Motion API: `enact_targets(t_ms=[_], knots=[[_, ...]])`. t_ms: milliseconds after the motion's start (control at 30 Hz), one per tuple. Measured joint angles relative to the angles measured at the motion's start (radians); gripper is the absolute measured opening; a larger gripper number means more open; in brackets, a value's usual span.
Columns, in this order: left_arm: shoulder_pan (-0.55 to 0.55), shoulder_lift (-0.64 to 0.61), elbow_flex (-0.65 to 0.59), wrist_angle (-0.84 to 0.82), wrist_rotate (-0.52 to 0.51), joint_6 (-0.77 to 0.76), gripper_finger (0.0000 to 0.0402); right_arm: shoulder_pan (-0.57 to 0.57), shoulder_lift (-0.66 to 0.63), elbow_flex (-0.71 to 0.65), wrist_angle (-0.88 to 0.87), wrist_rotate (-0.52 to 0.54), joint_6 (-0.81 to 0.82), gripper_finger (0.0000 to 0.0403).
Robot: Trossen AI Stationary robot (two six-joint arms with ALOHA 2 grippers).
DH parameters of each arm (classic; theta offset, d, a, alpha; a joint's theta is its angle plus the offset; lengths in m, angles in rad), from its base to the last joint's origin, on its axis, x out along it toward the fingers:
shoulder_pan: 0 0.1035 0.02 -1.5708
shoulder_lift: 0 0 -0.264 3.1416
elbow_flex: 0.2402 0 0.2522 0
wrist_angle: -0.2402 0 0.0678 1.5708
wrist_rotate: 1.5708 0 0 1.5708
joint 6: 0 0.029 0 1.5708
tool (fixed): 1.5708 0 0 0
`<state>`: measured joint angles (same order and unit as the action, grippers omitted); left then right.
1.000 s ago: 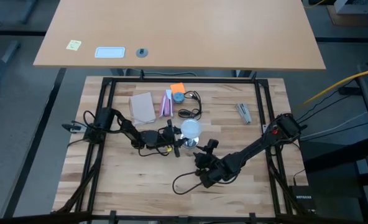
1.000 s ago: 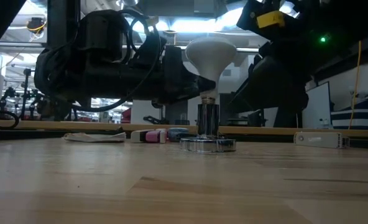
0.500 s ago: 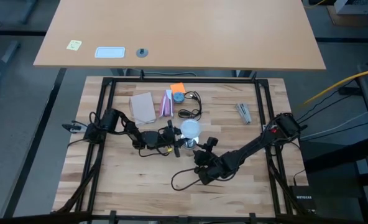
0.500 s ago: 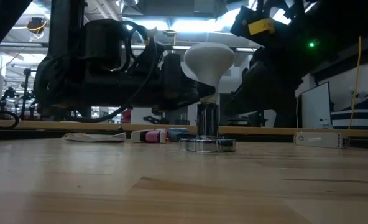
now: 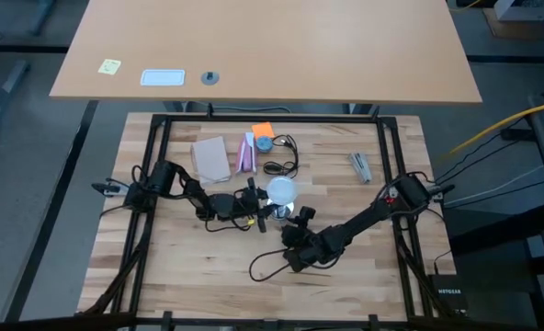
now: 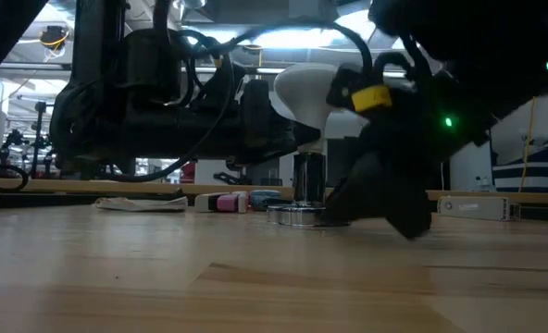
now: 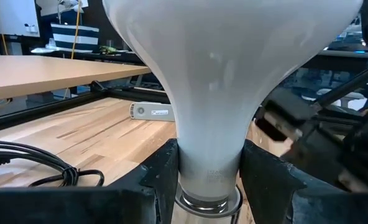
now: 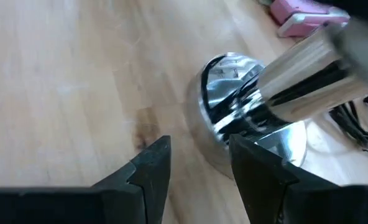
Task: Screw lightbulb
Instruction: Insert the lightbulb into the lamp
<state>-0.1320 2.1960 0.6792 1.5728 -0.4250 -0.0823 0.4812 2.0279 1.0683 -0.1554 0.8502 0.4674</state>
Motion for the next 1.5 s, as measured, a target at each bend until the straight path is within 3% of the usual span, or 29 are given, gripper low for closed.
enact_targets(t_ms=[533,1000,1367,1500], knots=[[0.003,0.001,0.0,-0.001,-0.001,-0.016,0.0143,-0.101,0.02,0.005,-0.132,0.041,0.008,0.0167],[0.004,0.001,-0.001,-0.003,0.014,-0.013,0.0143,-0.101,0.02,0.002,-0.3,0.113,0.03,0.0167],[-0.001,0.002,0.0,-0.004,0.042,-0.019,0.0143,-0.075,-0.041,-0.009,-0.302,0.132,0.01,0.0167],[-0.001,0.002,0.0,-0.003,0.041,-0.023,0.0143,-0.036,-0.084,-0.004,-0.189,0.111,-0.003,0.0167]])
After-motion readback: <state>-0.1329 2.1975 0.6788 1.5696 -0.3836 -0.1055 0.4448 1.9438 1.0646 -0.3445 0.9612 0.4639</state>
